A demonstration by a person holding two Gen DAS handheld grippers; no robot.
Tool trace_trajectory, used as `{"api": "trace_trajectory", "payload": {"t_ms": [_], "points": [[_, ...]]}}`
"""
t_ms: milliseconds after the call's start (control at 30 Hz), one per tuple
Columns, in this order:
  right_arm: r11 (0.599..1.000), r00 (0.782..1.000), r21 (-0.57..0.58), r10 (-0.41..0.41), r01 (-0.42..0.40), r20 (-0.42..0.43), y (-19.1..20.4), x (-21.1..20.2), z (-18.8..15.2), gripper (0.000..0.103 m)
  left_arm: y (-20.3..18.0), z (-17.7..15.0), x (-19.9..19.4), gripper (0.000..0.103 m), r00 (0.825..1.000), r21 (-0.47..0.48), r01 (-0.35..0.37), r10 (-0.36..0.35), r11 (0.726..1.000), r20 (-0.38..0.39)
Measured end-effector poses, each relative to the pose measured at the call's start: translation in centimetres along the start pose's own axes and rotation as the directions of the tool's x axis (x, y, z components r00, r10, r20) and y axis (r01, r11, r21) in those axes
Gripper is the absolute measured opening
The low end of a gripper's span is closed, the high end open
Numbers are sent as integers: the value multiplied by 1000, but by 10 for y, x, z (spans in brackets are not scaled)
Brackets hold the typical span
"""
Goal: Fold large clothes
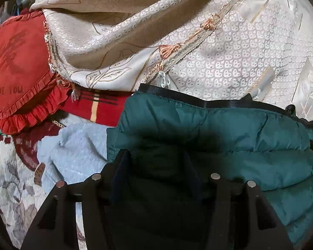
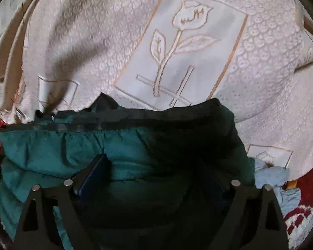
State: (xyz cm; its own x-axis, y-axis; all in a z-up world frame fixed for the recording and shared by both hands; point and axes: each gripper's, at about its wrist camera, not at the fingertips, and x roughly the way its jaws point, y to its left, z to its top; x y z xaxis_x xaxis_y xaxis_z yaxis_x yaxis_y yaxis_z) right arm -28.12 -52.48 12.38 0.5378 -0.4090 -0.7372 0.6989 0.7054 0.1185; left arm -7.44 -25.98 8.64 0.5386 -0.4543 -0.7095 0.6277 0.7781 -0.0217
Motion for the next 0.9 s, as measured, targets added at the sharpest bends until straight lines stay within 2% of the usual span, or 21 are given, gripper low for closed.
{"api": "trace_trajectory", "payload": {"t_ms": [133,400,467,633,733,800,900], "points": [[1000,1000,-7,-10,9,-12,1,-1,2,94,0,0,5,41,1000,-7,-7,7,1000,-8],[998,996,-22,58,-57,62,-5,-63,-8,94,1,0,6,43,1000,-8,-13,13,1000,-1],[998,998,-36,48,-46,49,-2,-59,-11,94,2,0,8,44,1000,-7,-16,16,1000,-1],[1000,1000,9,24,-24,6,-6,-16,-14,94,2,0,12,46,1000,-12,-8,8,1000,5],[999,1000,-34,-19,20,8,7,-2,-13,98,3,1,15,47,1000,-16,-10,10,1000,6],[999,1000,-32,-24,24,-3,9,-3,-11,98,2,0,16,48,1000,-14,-13,13,1000,10],[1000,1000,11,14,-14,11,3,-24,-9,97,3,0,15,48,1000,-15,-9,9,1000,15]]}}
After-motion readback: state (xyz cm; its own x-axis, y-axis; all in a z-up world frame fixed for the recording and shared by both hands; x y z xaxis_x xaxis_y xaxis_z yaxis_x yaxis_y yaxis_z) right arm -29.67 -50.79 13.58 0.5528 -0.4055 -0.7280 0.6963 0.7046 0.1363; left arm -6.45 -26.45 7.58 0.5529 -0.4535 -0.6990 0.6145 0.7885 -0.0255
